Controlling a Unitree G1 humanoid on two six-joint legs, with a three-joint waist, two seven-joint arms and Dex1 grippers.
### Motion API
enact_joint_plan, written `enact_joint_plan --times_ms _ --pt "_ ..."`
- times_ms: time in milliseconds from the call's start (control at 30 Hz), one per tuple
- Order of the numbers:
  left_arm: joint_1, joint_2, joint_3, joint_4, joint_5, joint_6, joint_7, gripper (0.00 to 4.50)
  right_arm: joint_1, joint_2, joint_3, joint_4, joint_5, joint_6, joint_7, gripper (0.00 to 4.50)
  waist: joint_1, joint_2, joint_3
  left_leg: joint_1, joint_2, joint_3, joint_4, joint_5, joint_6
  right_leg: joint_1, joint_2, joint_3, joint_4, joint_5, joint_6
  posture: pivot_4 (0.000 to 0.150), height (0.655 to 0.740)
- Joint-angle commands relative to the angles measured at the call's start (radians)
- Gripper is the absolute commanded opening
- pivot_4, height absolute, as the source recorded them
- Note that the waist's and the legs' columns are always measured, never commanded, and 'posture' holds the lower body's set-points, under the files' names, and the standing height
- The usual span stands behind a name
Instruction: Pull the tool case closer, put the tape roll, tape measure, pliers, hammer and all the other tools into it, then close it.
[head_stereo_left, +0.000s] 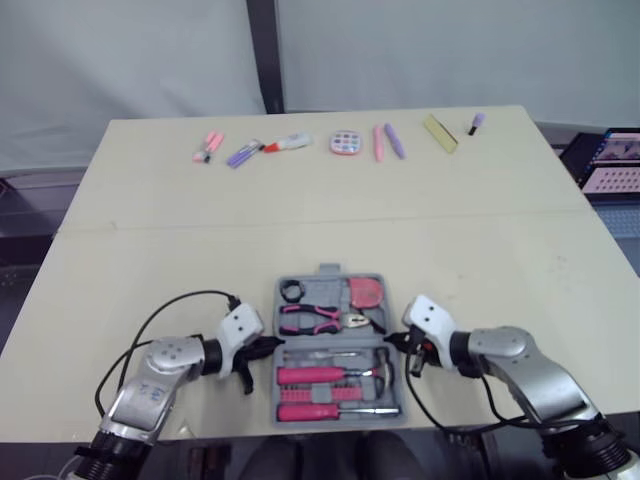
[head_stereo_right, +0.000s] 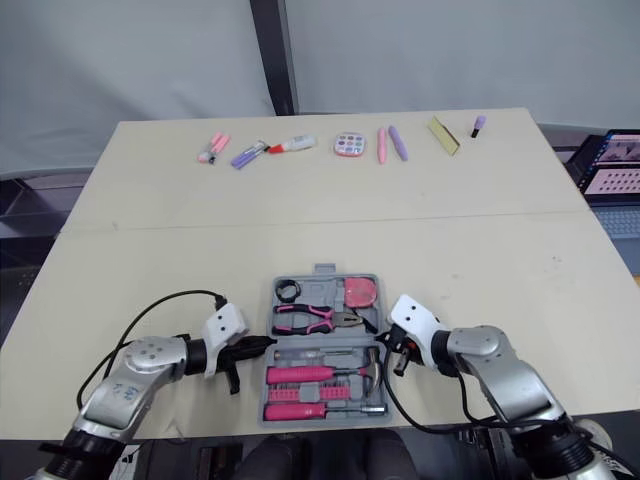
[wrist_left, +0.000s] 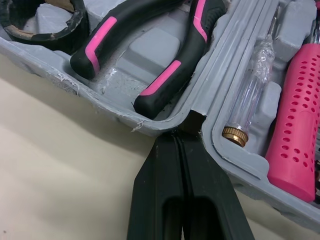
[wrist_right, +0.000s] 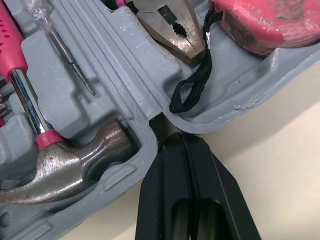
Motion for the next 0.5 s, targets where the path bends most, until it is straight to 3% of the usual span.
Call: enact_joint_plan --times_ms 33,500 --pt "0.013 0.004 -0.011 -0.035 -0.018 0.005 -0.006 0.05 0.007 0.005 0.022 -0.057 0.031 0.002 0.033 0.03 0.000 0.000 0.000 0.000 0.000 0.000 0.000 0.000 0.000 0.000 0.000 0.000 0.000 0.000 0.000 0.150 0.7400" --pt "0.006 0.010 -0.011 -0.030 -0.016 0.007 -0.007 0.05 0.005 0.004 0.030 -0.057 0.032 0.002 0.035 0.03 0.000 0.000 0.000 0.000 0.000 0.000 0.000 0.000 0.000 0.000 0.000 0.000 0.000 0.000 0.000 0.150 0.7400"
